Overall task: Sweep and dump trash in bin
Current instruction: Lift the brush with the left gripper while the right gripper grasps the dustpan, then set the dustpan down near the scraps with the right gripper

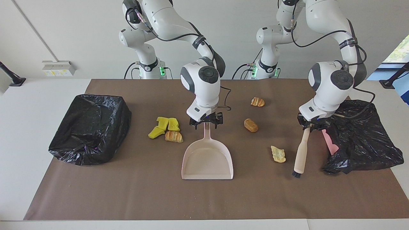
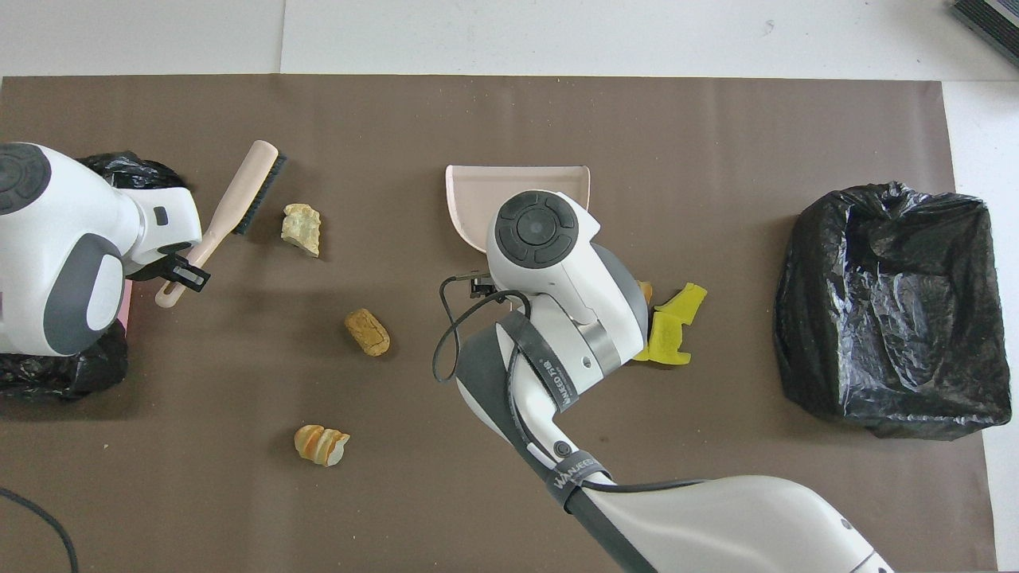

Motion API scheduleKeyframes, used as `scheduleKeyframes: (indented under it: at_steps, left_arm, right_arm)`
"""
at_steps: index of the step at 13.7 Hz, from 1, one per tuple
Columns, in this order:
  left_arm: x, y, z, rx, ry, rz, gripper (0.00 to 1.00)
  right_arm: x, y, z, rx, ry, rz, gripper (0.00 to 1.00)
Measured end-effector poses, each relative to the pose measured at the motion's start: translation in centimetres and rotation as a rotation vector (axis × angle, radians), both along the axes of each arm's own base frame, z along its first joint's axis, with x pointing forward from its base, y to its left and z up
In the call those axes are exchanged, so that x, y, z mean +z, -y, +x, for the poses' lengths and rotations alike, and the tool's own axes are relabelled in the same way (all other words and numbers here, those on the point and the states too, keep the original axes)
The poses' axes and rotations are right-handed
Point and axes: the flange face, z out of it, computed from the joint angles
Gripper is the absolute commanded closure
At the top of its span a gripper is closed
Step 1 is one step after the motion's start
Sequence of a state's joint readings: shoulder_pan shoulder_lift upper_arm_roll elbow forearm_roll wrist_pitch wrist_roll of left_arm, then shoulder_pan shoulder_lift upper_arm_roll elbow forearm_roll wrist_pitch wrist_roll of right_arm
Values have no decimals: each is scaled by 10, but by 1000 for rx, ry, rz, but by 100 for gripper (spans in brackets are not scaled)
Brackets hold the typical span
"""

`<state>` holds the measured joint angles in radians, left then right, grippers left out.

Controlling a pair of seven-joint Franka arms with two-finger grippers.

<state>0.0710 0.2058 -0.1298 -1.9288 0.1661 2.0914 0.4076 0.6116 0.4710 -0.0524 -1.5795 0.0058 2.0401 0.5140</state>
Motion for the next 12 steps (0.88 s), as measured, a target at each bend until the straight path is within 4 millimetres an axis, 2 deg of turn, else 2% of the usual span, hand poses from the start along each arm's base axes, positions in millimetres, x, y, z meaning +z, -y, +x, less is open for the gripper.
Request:
scheduleKeyframes:
  at_steps: [3,6,9,12]
  left_arm:
    - [-3,4,0,-26,-8,-1,100]
    - [-11,12,-7,-141,-43,-5,100]
    - [-19,26,-23,-271,-93,-7,100]
    - [-14,60,-47,-340,-187,9,100]
  right_arm:
    - [-4,2,-5,27,-12,-5,42]
    - [-10,3,-7,40,-22,-11,100]
    - [-12,2,-9,42,-26,-12,100]
    - [-12,2,-9,63,-28,-12,100]
